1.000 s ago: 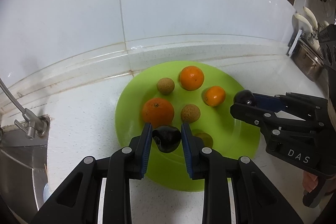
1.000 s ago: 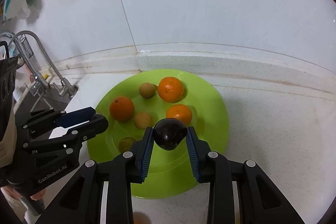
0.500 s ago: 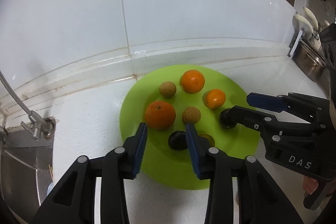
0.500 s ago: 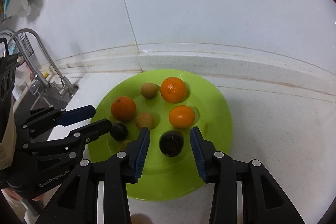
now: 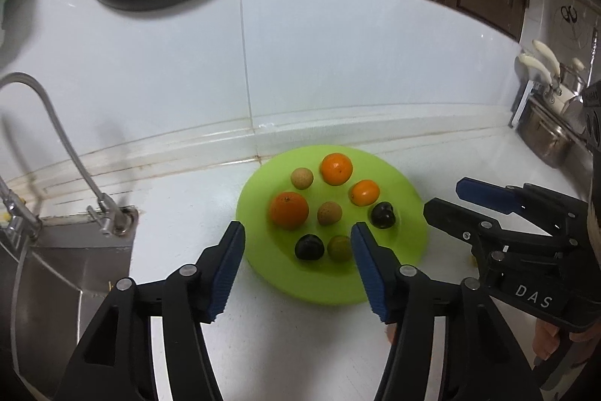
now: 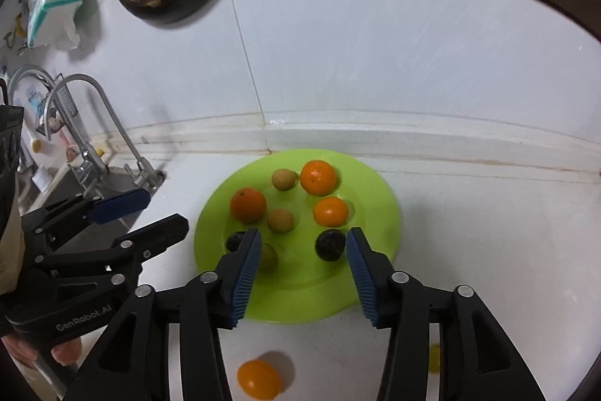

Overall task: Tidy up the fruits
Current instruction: 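Withdraw both open tools from the plate toward the last fruits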

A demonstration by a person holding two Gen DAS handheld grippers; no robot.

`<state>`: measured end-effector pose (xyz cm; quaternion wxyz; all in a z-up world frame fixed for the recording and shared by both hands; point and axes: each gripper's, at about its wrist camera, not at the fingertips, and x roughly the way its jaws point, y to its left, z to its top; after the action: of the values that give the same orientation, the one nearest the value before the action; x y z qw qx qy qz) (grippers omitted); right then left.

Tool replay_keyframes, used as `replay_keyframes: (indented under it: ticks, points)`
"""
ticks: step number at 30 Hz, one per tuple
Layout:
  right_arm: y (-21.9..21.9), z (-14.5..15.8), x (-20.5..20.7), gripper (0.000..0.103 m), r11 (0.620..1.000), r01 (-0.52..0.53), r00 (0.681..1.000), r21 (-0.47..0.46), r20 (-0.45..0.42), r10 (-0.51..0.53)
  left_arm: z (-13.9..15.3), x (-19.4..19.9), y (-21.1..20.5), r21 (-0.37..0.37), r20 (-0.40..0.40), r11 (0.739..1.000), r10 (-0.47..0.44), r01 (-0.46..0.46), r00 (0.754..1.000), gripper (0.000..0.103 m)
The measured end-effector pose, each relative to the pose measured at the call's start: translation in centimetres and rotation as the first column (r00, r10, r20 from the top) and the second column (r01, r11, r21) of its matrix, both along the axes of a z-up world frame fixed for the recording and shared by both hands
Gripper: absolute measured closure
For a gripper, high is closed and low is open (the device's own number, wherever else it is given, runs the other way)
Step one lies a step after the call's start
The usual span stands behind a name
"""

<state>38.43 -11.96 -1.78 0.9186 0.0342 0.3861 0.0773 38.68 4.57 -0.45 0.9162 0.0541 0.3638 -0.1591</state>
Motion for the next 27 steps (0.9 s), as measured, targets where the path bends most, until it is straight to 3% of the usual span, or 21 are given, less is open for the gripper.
replay_keyframes:
  ticks: [3, 5, 16, 27]
  points:
    - [0.0, 0.9, -1.4, 0.054, 1.000, 0.010, 1.000, -0.014, 0.026, -0.010, 0.8, -1.4, 0.1, -0.011, 0.022, 1.000, 0.006, -0.006, 1.000, 0.039]
    - [-0.1, 1.6, -2.3, 0.046, 1.000, 0.021, 0.999, -0.018, 0.048, -0.020, 1.3, -2.3, 0.0, -0.018, 0.031, 1.000, 0.003, -0.003, 1.000, 0.037]
    - [-1.6, 4.0, -6.6, 0.041, 0.997, 0.074, 0.990, -0.037, 0.120, -0.069, 3.7, -7.0, -1.2, -0.025, 0.107, 0.999, -0.024, 0.027, 0.994, 0.020]
    - [-4.3, 3.1, -9.8, 0.041, 0.991, 0.119, 0.987, -0.058, 0.113, -0.112, 2.1, -9.7, -3.5, -0.003, 0.085, 0.999, -0.040, 0.040, 0.996, 0.012]
